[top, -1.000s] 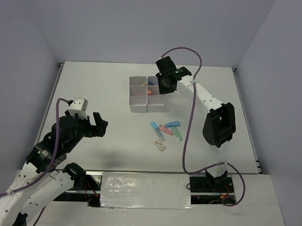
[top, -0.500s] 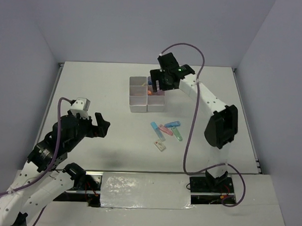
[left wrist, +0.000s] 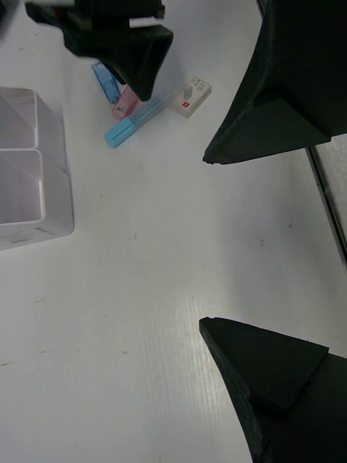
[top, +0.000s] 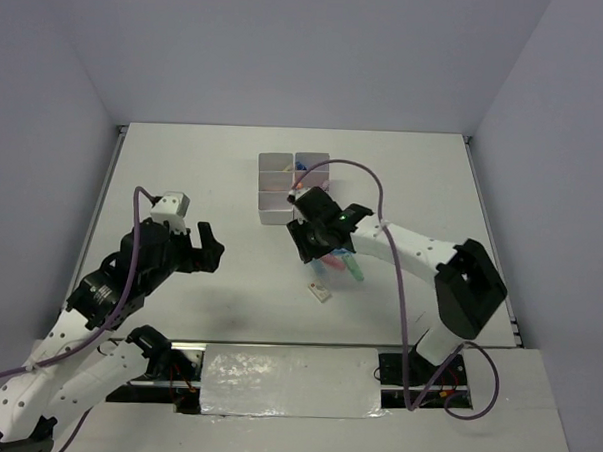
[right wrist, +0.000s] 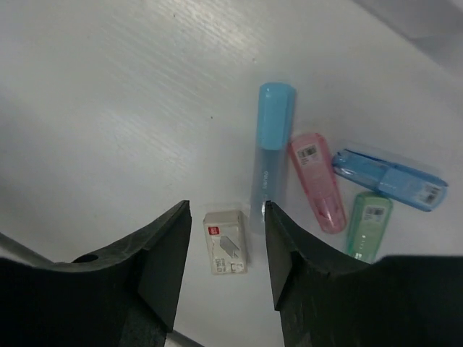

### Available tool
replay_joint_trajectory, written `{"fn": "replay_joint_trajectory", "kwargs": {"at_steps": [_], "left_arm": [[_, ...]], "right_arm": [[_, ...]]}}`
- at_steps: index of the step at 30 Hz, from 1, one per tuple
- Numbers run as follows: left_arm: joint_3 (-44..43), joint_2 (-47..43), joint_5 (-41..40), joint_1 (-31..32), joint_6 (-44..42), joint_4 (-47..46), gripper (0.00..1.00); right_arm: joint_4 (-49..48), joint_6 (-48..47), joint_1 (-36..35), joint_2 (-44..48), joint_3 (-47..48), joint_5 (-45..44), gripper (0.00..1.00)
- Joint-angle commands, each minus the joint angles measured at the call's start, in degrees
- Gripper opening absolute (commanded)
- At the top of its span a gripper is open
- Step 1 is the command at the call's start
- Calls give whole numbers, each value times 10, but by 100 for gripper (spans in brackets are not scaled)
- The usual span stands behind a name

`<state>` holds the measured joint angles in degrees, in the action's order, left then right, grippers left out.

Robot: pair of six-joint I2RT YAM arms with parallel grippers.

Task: Sort the stationery into containers
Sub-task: Pick up the pen from the center of the board.

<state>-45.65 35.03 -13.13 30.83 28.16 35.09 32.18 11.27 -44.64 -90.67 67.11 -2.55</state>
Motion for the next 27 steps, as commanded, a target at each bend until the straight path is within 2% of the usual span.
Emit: {"fn": "replay_joint_trajectory", "kwargs": {"at_steps": [1,6,14,27], "left_arm": [[-23,-16,-11,-1,-36,-1,99],[1,-18,35,-1,-43,-31,99],[3,-10,44,-1,-43,-32,99],[8,-14,66,-1,-48,-42,99]], "right_arm": [[-19,18,-15,-39,7,-35,51],[-30,36,-15,-67,-8,-36,48],[-40,32,-15,-111,-22,-47,48],[-64,30,4,-123,-47,-45,50]]}}
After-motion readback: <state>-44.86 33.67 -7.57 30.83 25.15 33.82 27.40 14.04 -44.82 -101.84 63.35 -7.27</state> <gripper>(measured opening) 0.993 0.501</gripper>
